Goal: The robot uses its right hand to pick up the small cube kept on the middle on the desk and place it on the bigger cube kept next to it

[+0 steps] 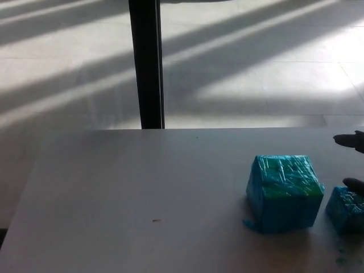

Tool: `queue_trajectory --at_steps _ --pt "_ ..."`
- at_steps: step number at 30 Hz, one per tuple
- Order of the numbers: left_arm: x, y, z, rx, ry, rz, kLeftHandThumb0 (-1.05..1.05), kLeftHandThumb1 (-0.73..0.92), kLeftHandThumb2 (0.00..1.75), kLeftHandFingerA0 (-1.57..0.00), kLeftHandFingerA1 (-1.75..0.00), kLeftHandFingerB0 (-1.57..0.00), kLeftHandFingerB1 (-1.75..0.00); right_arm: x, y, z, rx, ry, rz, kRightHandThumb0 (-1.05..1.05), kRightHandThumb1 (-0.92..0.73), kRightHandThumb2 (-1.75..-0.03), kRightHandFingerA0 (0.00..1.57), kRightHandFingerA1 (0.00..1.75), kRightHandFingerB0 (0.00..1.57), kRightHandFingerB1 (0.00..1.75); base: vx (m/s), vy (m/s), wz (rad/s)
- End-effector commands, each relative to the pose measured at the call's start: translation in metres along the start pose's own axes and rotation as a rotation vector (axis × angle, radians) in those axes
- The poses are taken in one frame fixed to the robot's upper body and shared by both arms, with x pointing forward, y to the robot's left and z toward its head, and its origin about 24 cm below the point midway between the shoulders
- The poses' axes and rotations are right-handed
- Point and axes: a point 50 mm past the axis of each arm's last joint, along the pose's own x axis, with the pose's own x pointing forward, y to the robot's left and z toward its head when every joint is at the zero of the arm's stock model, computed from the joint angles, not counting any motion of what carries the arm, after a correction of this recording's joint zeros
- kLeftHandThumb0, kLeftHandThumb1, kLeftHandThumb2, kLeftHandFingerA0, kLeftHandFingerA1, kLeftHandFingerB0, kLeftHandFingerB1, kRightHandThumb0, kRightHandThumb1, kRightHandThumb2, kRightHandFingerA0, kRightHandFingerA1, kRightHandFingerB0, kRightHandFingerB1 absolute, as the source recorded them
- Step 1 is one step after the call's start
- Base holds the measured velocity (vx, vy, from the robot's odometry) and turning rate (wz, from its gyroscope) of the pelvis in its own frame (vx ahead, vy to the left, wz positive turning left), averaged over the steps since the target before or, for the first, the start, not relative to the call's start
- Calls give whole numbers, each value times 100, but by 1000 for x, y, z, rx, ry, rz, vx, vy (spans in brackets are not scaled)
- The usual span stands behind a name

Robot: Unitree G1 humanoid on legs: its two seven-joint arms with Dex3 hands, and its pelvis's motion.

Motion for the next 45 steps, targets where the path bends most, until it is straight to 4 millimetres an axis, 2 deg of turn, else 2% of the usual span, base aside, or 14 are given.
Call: queue_trajectory --at_steps 1,6,11,12,13,25,26,27,28,30,31,32,34,45 --pt "-2 6 11 34 -30 -12 -68 71 61 -45 -53 -46 -39 2 0 -3 -127 46 45 -105 -70 -107 0 4 13 18 0 0 0" --pt "-1 5 11 35 -32 -21 -66 71 62 -46 -52 -46 -39 8 12 -9 -150 84 110 -95 -61 -96 0 0 3 18 0 0 0" --pt "0 6 10 37 -19 -10 -68 69 61 -50 -50 -47 -38 14 24 -11 -181 104 168 -101 -67 -105 0 6 8 14 0 0 0" --pt "0 6 11 37 -20 -13 -69 69 61 -49 -51 -47 -38 16 25 -13 -186 112 173 -92 -80 -70 0 0 3 26 0 0 0" --pt "-1 6 11 42 -24 -22 -69 70 61 -48 -51 -47 -38 18 25 -14 -183 123 177 -101 -66 -106 0 7 10 16 0 0 0" --pt "-2 10 16 52 -33 -24 -68 70 61 -48 -50 -48 -39 36 -3 -22 -215 187 115 -104 -67 -101 0 0 17 19 0 0 0" --pt "-2 9 17 45 -32 -24 -68 69 61 -48 -51 -47 -39 37 -3 -23 -216 190 112 -88 -74 -63 0 0 6 29 0 0 0" --pt "-1 9 16 35 -32 -24 -67 69 61 -49 -52 -49 -40 37 -3 -23 -217 191 112 -92 -58 -91 0 0 9 26 0 0 0" --pt "-1 8 16 31 -31 -23 -67 69 61 -49 -52 -49 -40 36 -2 -24 -217 191 113 -92 -58 -91 0 0 9 26 0 0 0" --pt "-1 8 16 45 -30 -28 -68 70 61 -48 -52 -48 -39 36 3 -27 -219 200 127 -88 -71 -62 0 0 9 29 0 0 0" --pt "-1 8 17 49 -34 -33 -68 70 61 -49 -54 -51 -40 36 6 -27 -225 205 146 -93 -58 -95 0 4 11 27 0 0 0" --pt "-1 7 17 50 -38 -29 -68 69 61 -50 -52 -52 -40 37 10 -28 -238 210 168 -84 -51 -83 0 0 6 28 0 0 0" --pt "0 7 17 43 -28 -21 -68 69 61 -50 -51 -49 -39 38 17 -27 -238 208 198 -97 -59 -94 0 0 15 27 0 0 0" --pt "-1 5 19 49 -48 -30 -68 70 61 -50 -54 -52 -40 38 34 -18 -230 167 275 -95 -57 -95 0 0 8 24 0 0 0"
